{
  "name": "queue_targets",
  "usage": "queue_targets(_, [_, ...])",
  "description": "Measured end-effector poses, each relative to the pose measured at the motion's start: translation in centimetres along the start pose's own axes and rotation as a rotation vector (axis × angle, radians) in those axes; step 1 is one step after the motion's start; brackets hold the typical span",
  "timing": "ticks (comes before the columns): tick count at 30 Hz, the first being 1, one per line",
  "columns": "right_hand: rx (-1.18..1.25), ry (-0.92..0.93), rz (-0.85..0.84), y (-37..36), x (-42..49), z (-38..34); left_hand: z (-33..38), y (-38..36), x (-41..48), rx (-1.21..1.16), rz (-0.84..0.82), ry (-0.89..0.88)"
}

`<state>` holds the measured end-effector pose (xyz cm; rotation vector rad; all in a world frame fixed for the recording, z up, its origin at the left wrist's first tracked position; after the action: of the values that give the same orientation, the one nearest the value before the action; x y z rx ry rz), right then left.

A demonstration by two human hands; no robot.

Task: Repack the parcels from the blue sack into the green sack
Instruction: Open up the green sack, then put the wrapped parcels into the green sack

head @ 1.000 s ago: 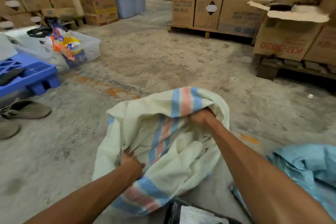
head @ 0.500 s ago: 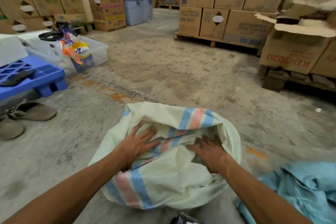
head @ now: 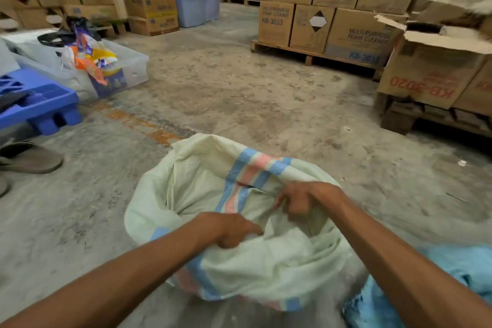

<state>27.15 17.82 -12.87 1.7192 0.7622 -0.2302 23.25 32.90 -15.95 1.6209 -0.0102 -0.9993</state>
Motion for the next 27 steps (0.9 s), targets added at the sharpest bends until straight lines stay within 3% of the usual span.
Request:
queue_targets(3, [-0.004,-0.059,0.301,2.6,1.1,0.2,2.5,-3.9,-0.4,0.422,0.053,0.004])
queue_targets(6, [0.198,-0.054,0.487,3.9,0.8,-0.6,3.4,-5.4,-0.9,0.469,0.064,0.011])
queue_targets(9, [0.155,-0.06,0.439,3.2,1.1,-1.3,3.1,-3.9,-1.7,0.399,0.122,0.008])
queue_targets(13, [0.106,-0.028,0.388,2.6,0.6,-2.6,1.4,-1.6,-2.4,0.18,0.072,0.078])
queue_targets(16, [0.117,-0.01,0.406,3.3,-1.5,-3.8,0.6,0.0,-3.1,0.193,0.082,0.132])
queue_targets(22, [-0.007,0.051,0.519,5.4,-10.7,-6.5,2.9,6.6,-8.5,0.077,0.368,0.137])
queue_targets(27, [-0.159,0.043,0.488,4.2,-23.6,-8.5,10.1,8.6,-16.7,-0.034,0.522,-0.035])
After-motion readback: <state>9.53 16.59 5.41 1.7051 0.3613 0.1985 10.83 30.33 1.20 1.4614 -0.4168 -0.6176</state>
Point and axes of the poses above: each hand's wrist, its own x-axis towards the middle knuckle, its own y-axis out of the back of the hand, z = x × y, the point moved 7 cm from there along x, towards the middle knuckle, and after that the axes turned 13 degrees about y, right-handed, at the moved point
